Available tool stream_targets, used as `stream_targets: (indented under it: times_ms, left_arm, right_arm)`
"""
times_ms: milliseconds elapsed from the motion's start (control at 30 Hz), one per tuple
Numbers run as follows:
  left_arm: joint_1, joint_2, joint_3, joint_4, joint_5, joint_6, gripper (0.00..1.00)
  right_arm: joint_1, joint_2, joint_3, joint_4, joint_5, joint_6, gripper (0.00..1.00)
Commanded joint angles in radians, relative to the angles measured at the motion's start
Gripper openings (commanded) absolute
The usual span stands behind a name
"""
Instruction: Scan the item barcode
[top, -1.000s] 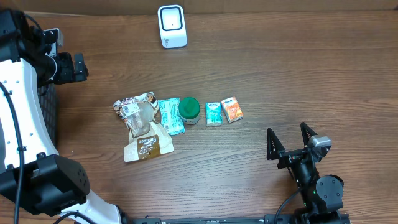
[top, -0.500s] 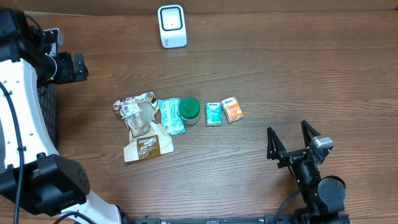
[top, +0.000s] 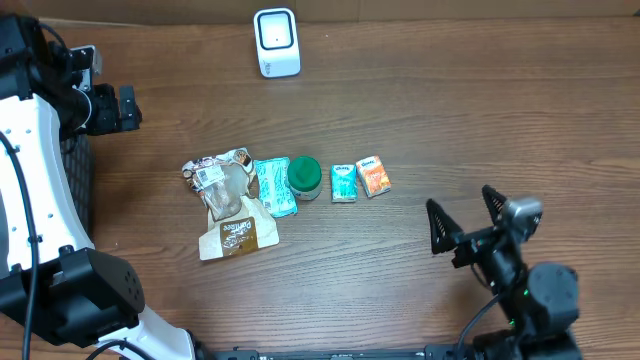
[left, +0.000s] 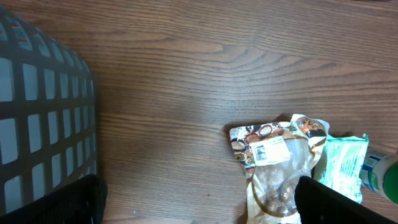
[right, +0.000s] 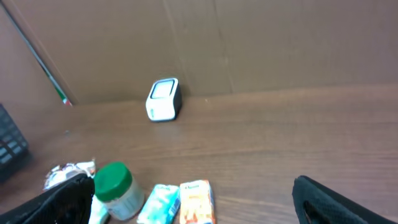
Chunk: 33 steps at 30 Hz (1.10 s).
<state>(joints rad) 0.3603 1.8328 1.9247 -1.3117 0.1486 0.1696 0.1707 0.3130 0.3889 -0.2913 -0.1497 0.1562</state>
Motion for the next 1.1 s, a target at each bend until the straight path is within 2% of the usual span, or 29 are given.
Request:
stream_targets:
  times_ms: [0, 233, 400, 567, 800, 867, 1067]
  left_arm:
    - [-0.003, -0.002, 0.0, 0.002, -0.002, 0.026, 1.0]
    - [-0.003, -0.002, 0.0, 0.002, -0.002, 0.026, 1.0]
    - [-0.003, -0.002, 0.0, 0.002, -0.002, 0.026, 1.0]
    - [-0.003, -0.002, 0.0, 0.002, -0.003, 0.026, 0.99]
    - [-0.003, -0.002, 0.0, 0.002, -0.002, 0.026, 1.0]
    - [-0.003, -0.002, 0.0, 0.002, -0.002, 0.026, 0.99]
    - [-0.003, -0.002, 0.0, 0.002, -0.002, 0.026, 1.0]
  right_arm:
    - [-0.004, 0.187, 0.177, -0.074, -0.034, -0.008, 1.0]
    - [-0.004, 0.607, 0.527, -0.334, -0.087, -0.008, 1.0]
    - [-0.004, 0.845, 0.67, -0.418, -0.093, -0.006, 1.0]
    - [-0.004, 0.985, 0.686, -0.418, -0.124, -0.006, 1.0]
    - [-0.004, 1.06, 0.686, -0.41, -0.135, -0.007, 1.0]
    - [-0.004, 1.082, 0.686, -0.397, -0.161, -0.007, 0.94]
    - [-0.026, 1.171, 0.688, -0.352, -0.261, -0.007, 0.87]
